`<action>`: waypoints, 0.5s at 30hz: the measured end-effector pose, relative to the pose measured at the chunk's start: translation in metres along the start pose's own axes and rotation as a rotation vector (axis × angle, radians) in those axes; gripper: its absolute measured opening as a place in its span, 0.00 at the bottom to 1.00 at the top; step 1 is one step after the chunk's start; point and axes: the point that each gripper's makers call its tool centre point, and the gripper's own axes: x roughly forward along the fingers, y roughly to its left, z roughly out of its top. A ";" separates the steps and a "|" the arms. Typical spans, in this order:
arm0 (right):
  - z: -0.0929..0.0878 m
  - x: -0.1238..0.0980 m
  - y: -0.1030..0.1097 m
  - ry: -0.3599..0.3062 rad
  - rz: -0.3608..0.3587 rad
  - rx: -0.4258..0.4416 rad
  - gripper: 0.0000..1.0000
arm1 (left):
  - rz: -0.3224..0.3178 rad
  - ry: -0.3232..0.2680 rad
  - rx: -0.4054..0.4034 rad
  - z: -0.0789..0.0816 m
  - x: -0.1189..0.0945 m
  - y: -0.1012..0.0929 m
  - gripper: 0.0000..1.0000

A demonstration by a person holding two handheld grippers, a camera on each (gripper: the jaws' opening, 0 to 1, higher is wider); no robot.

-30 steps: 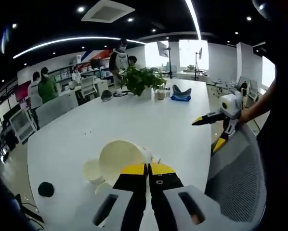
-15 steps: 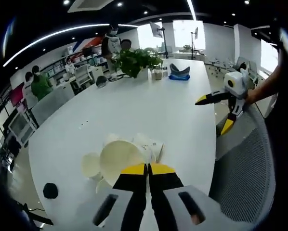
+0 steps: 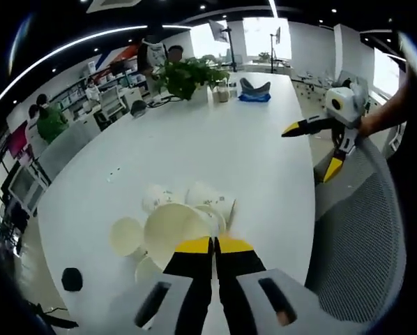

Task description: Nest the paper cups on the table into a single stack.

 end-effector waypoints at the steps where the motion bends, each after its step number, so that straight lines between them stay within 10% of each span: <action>1: 0.000 0.000 0.000 0.000 0.000 -0.001 0.92 | -0.002 0.007 -0.003 -0.001 0.002 0.001 0.00; 15: 0.000 0.000 -0.001 0.000 -0.003 0.002 0.91 | -0.039 0.042 -0.021 -0.004 0.017 -0.005 0.00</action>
